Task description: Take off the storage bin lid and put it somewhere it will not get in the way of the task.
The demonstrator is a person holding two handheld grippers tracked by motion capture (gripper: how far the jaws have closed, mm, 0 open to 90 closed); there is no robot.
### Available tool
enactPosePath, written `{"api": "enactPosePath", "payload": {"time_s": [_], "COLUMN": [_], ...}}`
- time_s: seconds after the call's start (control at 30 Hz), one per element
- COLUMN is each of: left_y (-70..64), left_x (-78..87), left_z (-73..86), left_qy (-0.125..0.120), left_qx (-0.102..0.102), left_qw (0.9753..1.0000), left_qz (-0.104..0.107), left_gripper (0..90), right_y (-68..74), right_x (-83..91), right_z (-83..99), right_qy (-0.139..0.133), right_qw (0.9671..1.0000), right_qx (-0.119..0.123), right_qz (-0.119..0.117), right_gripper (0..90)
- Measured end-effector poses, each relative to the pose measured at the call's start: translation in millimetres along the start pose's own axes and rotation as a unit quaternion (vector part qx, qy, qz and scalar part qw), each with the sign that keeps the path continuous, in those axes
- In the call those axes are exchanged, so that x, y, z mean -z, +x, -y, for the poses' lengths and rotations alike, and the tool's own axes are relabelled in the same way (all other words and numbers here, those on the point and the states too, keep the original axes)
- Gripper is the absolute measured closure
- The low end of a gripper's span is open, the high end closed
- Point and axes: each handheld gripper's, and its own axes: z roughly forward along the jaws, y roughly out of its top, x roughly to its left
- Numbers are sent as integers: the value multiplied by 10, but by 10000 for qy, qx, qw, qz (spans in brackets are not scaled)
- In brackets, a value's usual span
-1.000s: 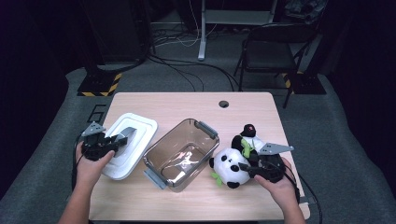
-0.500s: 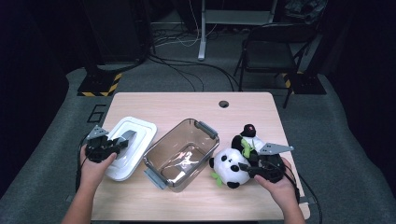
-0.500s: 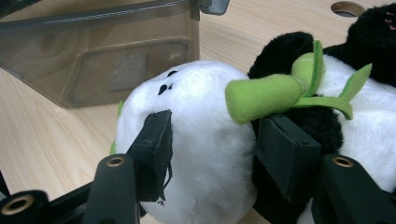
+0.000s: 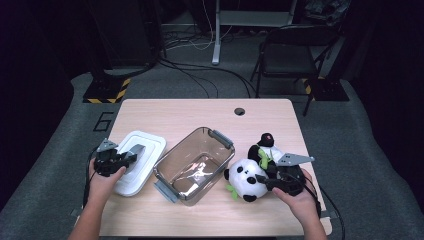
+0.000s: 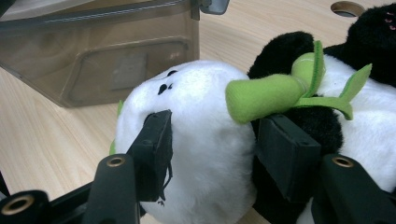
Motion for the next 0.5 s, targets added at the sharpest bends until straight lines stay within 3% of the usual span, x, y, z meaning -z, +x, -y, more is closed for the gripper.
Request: {"api": "enactPosePath", "payload": {"time_s": [0.3, 0.5], "left_y": [15, 16], "left_x": [-76, -132], "left_z": [44, 71], "left_qy": [328, 648], "left_qx": [-44, -226], "left_qw": [9995, 9975], "left_qz": [-10, -138], "left_gripper": [667, 667], "right_y": [1, 0], "right_x": [0, 1], "right_z": [0, 0], "right_qy": [3, 3], "right_qw": [10000, 10000], "right_qx": [4, 1], "right_qz": [1, 1], "right_gripper": [447, 447]}}
